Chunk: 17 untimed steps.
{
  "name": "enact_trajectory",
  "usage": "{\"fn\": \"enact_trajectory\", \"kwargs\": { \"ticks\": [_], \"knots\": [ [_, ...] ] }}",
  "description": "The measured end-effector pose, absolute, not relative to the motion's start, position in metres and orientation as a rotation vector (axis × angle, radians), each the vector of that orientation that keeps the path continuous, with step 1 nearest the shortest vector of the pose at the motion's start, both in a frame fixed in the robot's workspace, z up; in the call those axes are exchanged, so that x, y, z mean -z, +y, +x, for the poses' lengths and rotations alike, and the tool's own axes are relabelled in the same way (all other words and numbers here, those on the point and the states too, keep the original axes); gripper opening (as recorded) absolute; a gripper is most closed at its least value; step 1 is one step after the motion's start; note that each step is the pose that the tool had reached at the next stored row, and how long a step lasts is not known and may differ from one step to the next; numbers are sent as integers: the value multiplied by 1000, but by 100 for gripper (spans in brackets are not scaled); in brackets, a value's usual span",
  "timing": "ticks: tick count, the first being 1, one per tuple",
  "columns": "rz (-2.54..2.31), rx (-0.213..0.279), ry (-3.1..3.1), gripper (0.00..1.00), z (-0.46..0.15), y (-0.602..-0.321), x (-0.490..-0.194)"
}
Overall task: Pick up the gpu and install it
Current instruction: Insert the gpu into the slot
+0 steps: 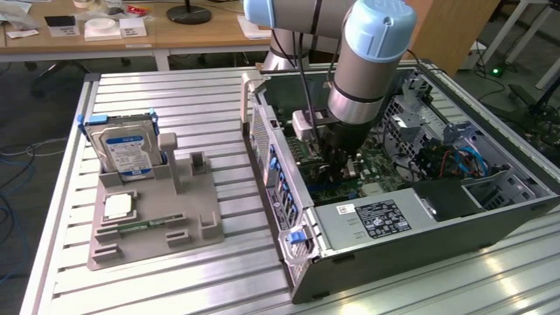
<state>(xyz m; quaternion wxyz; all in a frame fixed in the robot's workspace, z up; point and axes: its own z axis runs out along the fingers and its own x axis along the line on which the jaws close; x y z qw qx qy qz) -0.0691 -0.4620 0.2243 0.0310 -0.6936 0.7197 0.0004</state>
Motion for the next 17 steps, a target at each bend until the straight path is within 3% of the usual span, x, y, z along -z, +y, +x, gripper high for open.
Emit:
{"fn": "enact_trajectory", "kwargs": {
  "ticks": [17],
  "knots": [
    [-2137, -1, 2217, 28, -69, -462, -226]
  ]
}}
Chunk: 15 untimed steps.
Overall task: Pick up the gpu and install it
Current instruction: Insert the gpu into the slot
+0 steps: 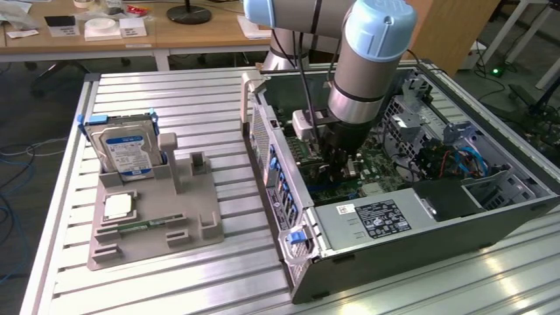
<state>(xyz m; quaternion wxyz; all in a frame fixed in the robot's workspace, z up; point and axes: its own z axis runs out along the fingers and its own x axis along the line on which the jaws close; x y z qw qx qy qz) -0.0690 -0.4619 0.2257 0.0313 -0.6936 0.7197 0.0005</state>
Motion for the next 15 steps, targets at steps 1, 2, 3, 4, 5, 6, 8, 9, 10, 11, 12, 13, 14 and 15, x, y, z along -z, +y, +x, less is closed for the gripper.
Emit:
{"fn": "enact_trajectory", "kwargs": {
  "ticks": [1, 2, 3, 4, 5, 6, 8, 9, 10, 11, 12, 13, 14, 15],
  "knots": [
    [-2137, 0, 2217, 28, -69, -462, -226],
    [-2139, 2, 2218, 28, -69, -462, -226],
    [-2140, 5, 2219, 28, -69, -462, -226],
    [-2140, 6, 2220, 28, -69, -462, -226],
    [-2140, 6, 2220, 28, -69, -462, -226],
    [-2140, 7, 2220, 28, -69, -462, -226],
    [-2140, 7, 2220, 28, -69, -462, -226],
    [-2140, 7, 2220, 28, -69, -462, -225],
    [-2140, 7, 2220, 28, -69, -462, -225],
    [-2140, 7, 2220, 28, -69, -462, -225],
    [-2140, 7, 2220, 28, -69, -462, -225],
    [-2141, 7, 2220, 28, -69, -462, -225],
    [-2141, 7, 2221, 28, -69, -462, -224],
    [-2141, 7, 2221, 28, -69, -462, -224]
  ]
}}
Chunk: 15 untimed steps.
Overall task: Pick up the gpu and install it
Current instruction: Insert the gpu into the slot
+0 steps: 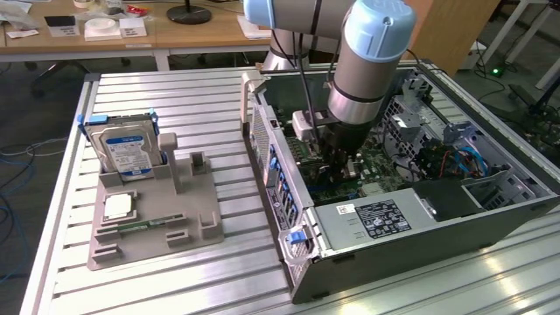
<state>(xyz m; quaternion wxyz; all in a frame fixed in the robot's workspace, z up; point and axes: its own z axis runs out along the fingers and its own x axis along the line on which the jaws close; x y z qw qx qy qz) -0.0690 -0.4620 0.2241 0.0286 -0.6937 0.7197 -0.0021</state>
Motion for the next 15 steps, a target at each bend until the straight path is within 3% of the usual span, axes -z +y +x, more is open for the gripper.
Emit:
{"fn": "enact_trajectory", "kwargs": {
  "ticks": [15],
  "knots": [
    [-2141, 6, 2221, 28, -69, -462, -219]
  ]
}}
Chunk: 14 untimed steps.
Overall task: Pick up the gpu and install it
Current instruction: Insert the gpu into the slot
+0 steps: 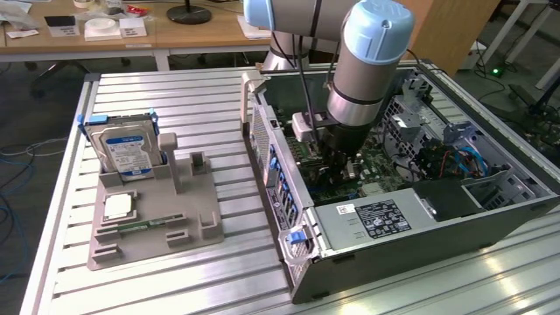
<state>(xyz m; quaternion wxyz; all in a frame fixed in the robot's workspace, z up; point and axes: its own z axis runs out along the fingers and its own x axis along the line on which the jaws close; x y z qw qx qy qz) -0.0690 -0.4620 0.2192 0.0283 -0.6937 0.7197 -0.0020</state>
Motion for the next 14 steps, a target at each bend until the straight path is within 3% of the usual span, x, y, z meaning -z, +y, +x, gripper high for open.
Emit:
{"fn": "enact_trajectory", "kwargs": {
  "ticks": [14],
  "knots": [
    [-2140, 5, 2220, 28, -69, -462, -212]
  ]
}}
